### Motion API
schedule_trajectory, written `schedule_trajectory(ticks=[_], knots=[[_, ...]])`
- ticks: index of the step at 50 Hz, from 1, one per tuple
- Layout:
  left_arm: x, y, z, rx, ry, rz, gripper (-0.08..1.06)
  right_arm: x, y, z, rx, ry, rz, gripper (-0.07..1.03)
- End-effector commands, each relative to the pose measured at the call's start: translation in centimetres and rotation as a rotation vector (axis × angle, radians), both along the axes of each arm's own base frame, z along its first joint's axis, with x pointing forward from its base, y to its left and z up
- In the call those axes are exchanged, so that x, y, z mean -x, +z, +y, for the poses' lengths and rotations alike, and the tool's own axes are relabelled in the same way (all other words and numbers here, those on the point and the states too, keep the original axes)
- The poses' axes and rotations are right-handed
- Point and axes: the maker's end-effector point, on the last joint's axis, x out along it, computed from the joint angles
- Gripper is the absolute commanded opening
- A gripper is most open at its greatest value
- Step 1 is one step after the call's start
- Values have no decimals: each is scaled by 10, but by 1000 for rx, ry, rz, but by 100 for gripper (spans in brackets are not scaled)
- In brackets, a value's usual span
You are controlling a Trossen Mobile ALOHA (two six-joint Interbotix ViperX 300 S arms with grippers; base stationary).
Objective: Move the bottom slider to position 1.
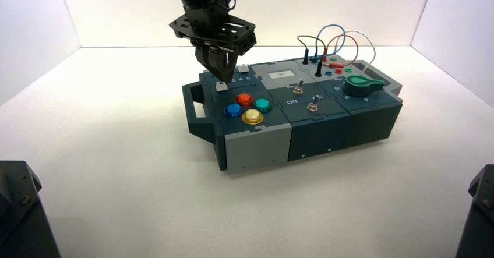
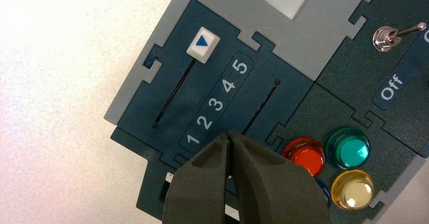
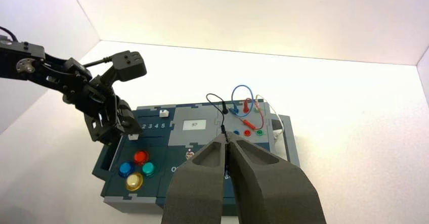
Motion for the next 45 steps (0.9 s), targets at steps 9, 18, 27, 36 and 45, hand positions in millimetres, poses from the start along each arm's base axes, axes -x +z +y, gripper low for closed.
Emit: schedule_trajectory(ticks=[9, 18, 27, 36, 45], knots=[[0, 8, -4, 11, -27, -20, -3, -2, 11, 0, -13, -6, -23, -2], [-14, 10, -15, 24, -47, -48, -3, -1, 11, 0, -16, -5, -20, -2], [-29, 10, -27, 35, -59, -67, -3, -1, 10, 0, -19, -6, -14, -2], [-49, 14, -44, 58, -62, -99, -3, 0, 11, 0, -23, -4, -21, -2], [-65, 26, -62, 91, -66, -136, -3, 1, 11, 0, -26, -6, -18, -2]])
